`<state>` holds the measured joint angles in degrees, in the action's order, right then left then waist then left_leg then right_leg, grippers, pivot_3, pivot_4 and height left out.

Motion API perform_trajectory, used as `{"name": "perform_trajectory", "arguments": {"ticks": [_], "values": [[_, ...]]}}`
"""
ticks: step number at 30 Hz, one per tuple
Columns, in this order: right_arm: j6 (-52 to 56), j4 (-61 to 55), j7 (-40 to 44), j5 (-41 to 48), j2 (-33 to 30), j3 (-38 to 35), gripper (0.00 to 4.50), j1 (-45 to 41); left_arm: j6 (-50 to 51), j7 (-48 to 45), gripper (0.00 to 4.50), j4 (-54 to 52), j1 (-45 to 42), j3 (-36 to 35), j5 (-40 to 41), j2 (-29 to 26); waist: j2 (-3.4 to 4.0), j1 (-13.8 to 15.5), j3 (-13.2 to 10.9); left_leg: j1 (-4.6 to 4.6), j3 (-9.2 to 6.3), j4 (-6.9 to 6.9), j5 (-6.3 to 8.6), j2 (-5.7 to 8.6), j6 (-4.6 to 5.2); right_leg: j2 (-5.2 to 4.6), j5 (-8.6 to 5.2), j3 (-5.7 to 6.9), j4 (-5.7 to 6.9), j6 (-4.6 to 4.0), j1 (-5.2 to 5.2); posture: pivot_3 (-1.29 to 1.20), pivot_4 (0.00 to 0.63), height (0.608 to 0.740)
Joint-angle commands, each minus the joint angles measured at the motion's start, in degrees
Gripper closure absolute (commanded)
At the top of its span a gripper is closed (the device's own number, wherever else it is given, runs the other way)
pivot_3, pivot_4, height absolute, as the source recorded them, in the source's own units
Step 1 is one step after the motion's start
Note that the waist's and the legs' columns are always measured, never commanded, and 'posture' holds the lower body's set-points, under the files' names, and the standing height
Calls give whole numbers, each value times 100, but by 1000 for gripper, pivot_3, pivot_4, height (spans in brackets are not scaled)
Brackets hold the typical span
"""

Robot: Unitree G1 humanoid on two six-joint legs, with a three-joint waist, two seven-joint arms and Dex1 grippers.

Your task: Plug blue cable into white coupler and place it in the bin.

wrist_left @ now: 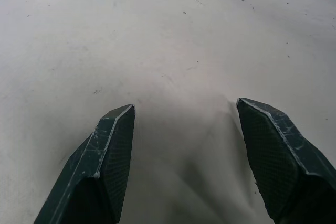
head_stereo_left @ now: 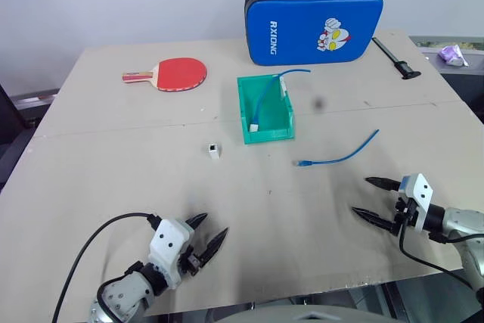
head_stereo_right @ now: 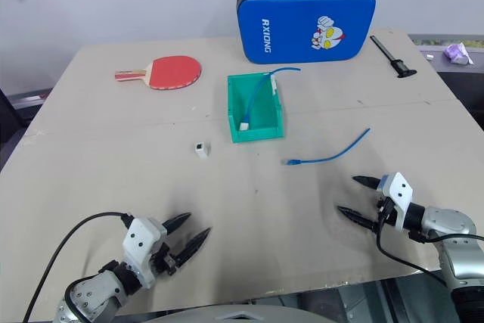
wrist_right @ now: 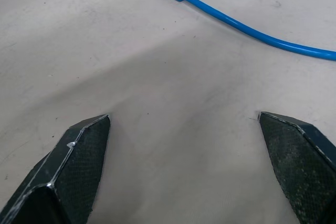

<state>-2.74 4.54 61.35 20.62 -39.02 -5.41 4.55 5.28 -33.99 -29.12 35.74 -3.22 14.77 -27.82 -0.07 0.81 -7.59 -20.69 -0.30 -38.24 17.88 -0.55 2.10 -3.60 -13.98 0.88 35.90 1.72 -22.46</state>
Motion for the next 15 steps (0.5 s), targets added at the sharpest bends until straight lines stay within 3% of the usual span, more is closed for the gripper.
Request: {"name": "perform_trajectory", "arguments": {"ticks": [1, 15], "values": [[-54, 19, 105, -25, -30, 11, 56, -46, 72, -92, 1347, -29, 76, 67, -14, -64, -1, 0, 0, 0, 0, 0, 0, 0, 0, 0, 0, 0, 0, 0, 0, 0, 150, 740], [-128, 128, 71, -69, -34, -96, 56, -67, 14, -251, 1347, 131, -85, -26, 0, -123, -6, 6, -5, 0, -1, -8, -1, 4, 1, 4, 1, 2, 6, 2, 2, 0, 150, 740]]}}
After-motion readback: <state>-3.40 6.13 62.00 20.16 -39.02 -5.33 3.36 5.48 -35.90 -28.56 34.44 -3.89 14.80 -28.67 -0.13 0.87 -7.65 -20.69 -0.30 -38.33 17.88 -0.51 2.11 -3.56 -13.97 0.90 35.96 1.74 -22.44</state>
